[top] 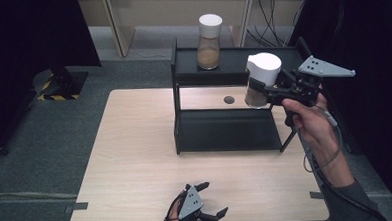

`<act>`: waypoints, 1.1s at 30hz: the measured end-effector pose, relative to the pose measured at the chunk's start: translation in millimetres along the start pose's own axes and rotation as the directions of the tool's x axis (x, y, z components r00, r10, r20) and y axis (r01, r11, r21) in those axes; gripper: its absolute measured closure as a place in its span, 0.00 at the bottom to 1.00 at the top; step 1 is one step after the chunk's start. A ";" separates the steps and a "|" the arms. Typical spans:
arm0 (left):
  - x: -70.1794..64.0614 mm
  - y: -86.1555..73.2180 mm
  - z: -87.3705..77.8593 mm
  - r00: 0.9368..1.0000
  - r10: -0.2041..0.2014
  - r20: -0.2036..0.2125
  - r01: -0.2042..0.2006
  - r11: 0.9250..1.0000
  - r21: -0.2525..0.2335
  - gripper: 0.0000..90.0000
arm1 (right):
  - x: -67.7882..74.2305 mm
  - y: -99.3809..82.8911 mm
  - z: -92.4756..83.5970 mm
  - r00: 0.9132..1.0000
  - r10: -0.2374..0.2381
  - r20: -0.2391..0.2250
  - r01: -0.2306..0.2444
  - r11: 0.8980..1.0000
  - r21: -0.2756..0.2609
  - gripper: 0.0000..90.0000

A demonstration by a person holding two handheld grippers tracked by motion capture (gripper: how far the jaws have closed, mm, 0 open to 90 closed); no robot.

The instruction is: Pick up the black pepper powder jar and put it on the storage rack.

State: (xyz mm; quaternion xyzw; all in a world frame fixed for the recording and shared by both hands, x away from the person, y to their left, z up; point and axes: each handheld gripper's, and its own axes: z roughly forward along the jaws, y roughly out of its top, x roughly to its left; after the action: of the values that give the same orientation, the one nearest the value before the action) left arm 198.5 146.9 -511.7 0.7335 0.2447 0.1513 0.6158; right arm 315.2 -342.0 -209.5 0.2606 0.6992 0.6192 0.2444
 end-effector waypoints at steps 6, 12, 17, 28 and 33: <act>0.1 -0.3 -0.3 1.000 0.000 -0.001 0.000 1.000 -0.001 0.05 | -1.9 13.5 8.8 1.000 0.005 0.010 -0.005 1.000 -0.002 0.34; 0.2 -0.6 -0.8 1.000 0.000 -0.004 0.000 1.000 -0.002 0.05 | -5.3 25.8 17.5 0.999 0.014 0.029 -0.014 1.000 -0.002 0.34; 0.1 -0.8 -0.2 1.000 0.002 -0.002 -0.002 1.000 0.002 0.05 | -5.9 35.7 25.5 0.998 0.008 0.057 -0.008 1.000 0.001 0.34; 0.0 -1.0 -0.7 1.000 -0.001 -0.001 0.001 1.000 0.000 0.05 | -12.7 45.9 46.8 0.992 0.018 0.122 -0.018 1.000 0.004 0.34; 0.0 -0.7 -0.6 1.000 0.003 0.002 -0.003 1.000 0.004 0.05 | -16.7 46.0 58.0 0.987 0.023 0.162 -0.024 1.000 0.008 0.34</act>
State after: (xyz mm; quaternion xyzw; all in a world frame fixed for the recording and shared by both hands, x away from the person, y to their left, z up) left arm 198.2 147.5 -512.3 0.7354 0.2434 0.1509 0.6142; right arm 369.0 -305.8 -170.0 0.3194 0.6772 0.5952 0.2917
